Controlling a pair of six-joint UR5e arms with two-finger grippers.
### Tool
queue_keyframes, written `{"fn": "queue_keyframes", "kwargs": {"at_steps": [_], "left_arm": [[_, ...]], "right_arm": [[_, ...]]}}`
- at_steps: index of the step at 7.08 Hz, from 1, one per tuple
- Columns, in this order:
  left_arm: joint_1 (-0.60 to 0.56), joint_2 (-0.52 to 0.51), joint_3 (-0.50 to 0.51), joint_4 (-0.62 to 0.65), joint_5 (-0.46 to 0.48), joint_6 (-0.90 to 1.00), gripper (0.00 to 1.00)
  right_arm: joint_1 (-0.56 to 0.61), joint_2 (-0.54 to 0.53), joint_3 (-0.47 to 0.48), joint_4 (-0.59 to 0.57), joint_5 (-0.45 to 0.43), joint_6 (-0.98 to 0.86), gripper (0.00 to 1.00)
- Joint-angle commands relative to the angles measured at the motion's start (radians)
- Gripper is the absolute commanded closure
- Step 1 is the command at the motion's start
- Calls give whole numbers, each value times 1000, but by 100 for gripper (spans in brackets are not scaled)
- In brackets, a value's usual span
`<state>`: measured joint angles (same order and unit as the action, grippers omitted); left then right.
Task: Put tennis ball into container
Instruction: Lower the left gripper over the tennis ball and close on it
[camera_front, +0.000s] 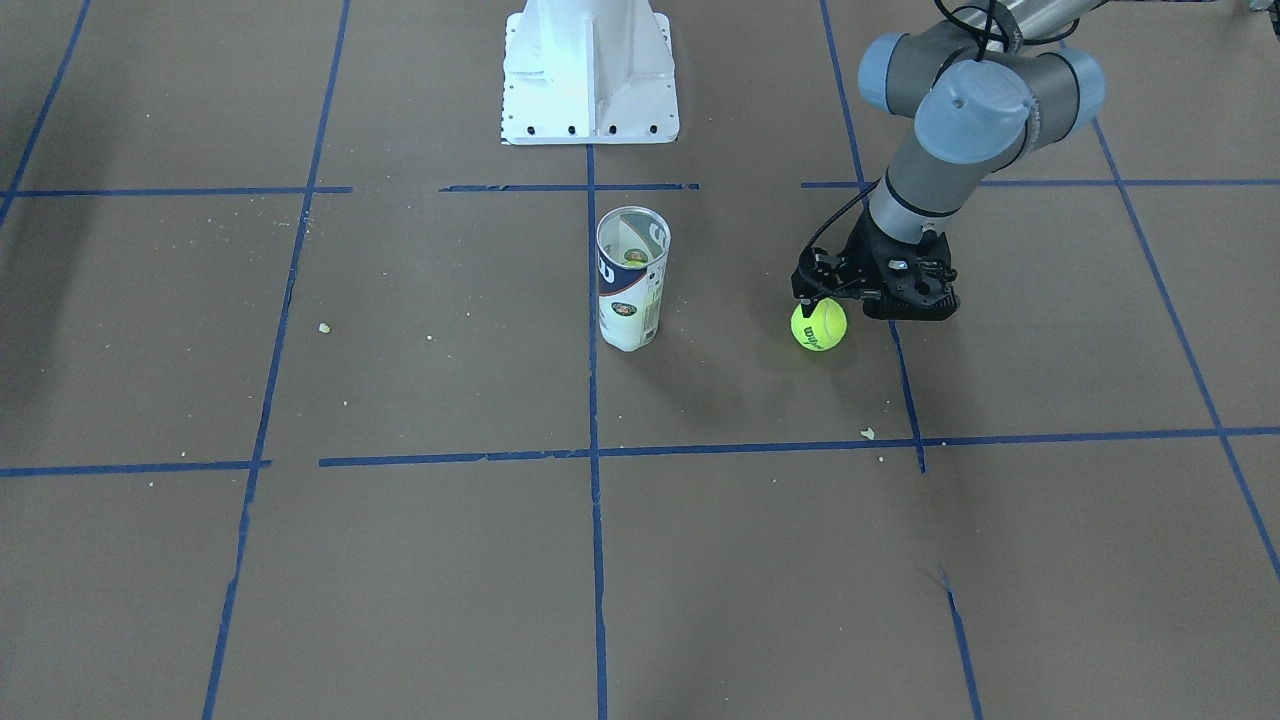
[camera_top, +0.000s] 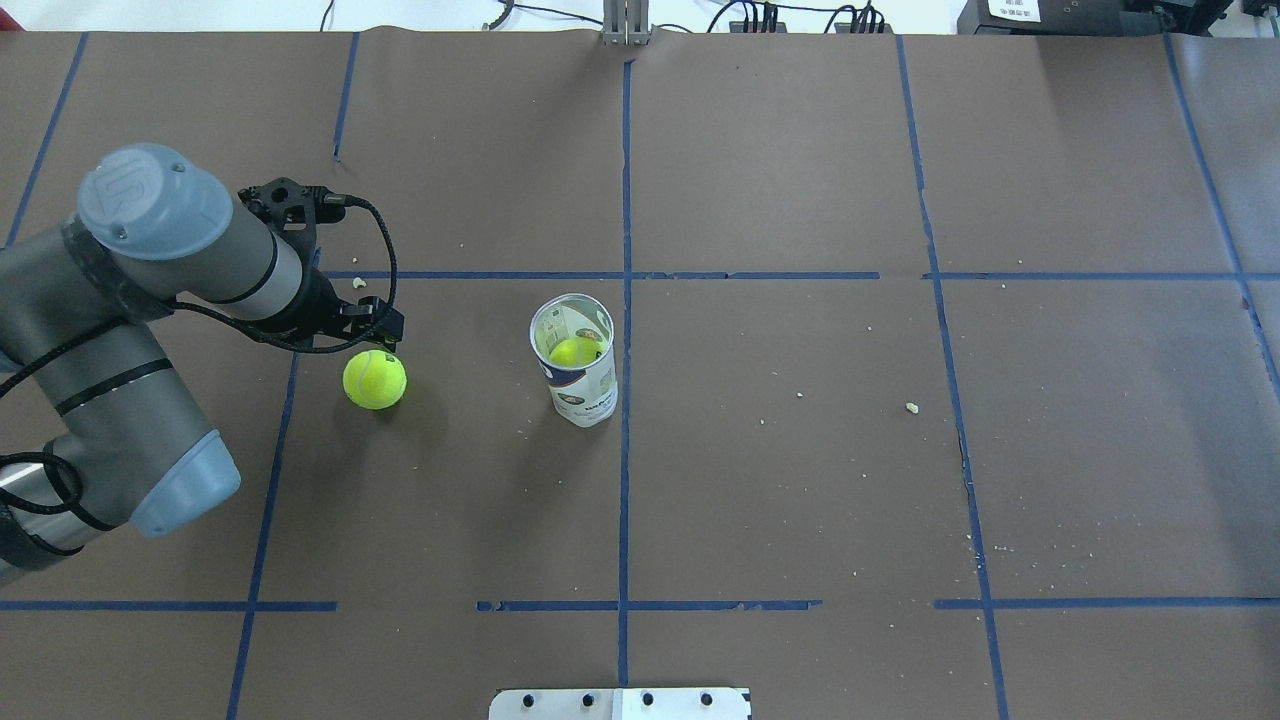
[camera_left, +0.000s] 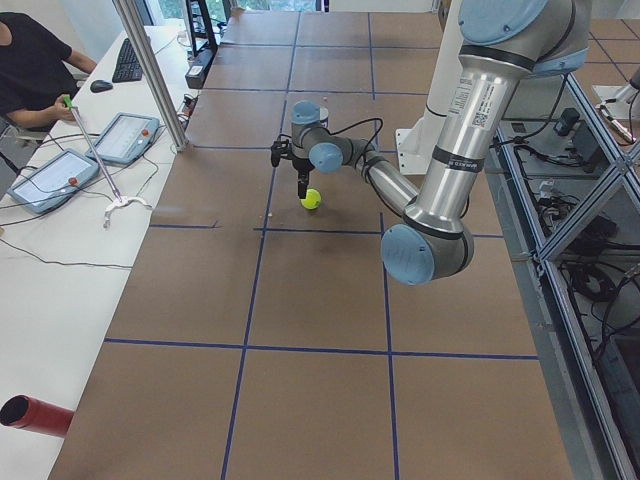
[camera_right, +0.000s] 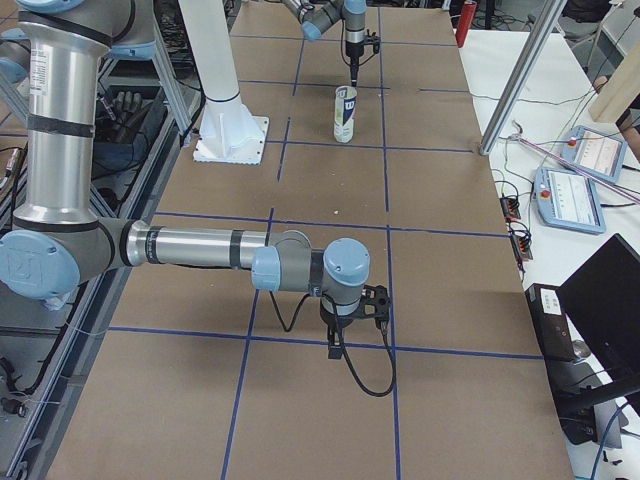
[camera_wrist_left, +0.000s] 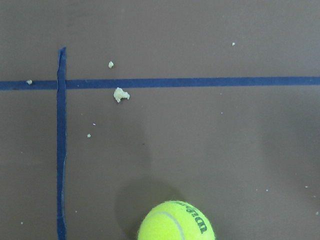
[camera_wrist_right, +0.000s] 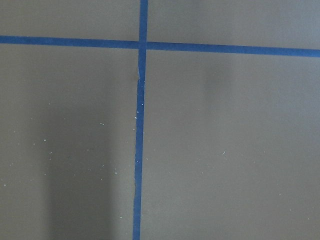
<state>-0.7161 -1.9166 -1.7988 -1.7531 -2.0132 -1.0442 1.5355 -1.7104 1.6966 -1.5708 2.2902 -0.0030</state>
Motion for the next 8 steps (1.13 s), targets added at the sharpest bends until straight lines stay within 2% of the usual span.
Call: {"fn": "queue_keyframes", "kwargs": {"at_steps": [1,7,8], "left_arm": [[33,-4,44,-18,18,-8,0],[101,-19,128,-106,28,-5,0],[101,-19,130,-118,30,-7,17]], "right_arm": [[0,0,0,0,0,0,0],[0,0,0,0,0,0,0],[0,0,0,0,0,0,0]]}}
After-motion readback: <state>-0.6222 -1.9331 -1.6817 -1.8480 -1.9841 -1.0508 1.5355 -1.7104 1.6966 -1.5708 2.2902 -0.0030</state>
